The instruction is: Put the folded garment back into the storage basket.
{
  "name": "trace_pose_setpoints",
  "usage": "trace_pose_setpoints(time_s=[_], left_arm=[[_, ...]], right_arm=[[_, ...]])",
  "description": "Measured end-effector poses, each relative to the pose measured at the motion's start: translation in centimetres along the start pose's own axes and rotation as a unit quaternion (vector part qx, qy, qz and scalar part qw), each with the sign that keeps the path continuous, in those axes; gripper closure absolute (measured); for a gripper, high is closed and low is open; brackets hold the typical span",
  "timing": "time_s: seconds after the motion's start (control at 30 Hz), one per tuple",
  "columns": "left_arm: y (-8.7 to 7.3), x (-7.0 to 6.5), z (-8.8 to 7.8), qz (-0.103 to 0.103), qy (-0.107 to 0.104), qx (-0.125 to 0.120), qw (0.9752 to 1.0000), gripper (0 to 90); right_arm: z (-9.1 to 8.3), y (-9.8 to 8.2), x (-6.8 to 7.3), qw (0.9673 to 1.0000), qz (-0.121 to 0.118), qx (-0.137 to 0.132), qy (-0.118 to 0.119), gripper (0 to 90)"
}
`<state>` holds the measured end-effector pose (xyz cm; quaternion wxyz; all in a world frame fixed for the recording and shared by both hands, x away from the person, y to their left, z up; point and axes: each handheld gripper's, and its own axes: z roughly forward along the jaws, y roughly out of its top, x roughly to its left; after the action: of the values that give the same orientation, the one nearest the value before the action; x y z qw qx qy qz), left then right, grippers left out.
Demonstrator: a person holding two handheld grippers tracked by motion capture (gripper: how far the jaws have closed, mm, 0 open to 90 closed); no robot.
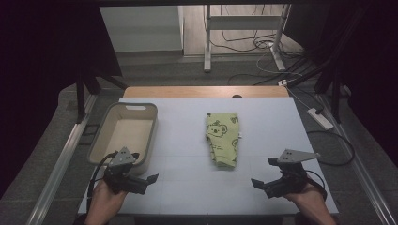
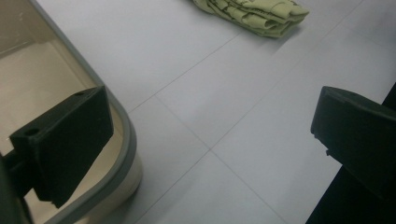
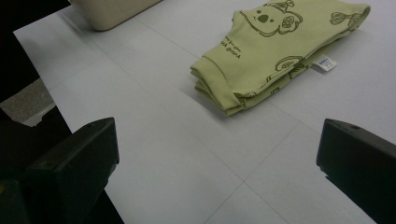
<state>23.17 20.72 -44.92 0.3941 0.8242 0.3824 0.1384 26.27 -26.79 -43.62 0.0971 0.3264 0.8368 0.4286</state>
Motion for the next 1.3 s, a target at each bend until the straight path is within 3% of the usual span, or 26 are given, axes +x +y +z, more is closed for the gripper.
trace_pose_setpoints(time_s=[0.23, 0.57, 0.77, 1.3], left_arm=[[1.2, 0.3, 1.0, 0.005, -0.012, 0.002, 0.9999, 0.0], [2.8, 0.3, 2.4, 0.011, 0.004, 0.005, 0.9999, 0.0], [3.7, 0.7, 3.0, 0.004, 0.006, 0.005, 1.0000, 0.0], [6.7, 1.9, 5.7, 0.009, 0.012, 0.007, 0.9999, 0.0]], right_arm=[[0.5, 0.4, 0.1, 0.9998, -0.015, 0.006, 0.013, 0.0], [1.5, 0.8, 0.2, 0.9992, -0.023, 0.018, 0.026, 0.0], [2.2, 1.1, 0.1, 0.9992, -0.021, 0.021, 0.027, 0.0], [3.7, 1.8, -0.1, 0.9985, -0.027, 0.035, 0.031, 0.0]])
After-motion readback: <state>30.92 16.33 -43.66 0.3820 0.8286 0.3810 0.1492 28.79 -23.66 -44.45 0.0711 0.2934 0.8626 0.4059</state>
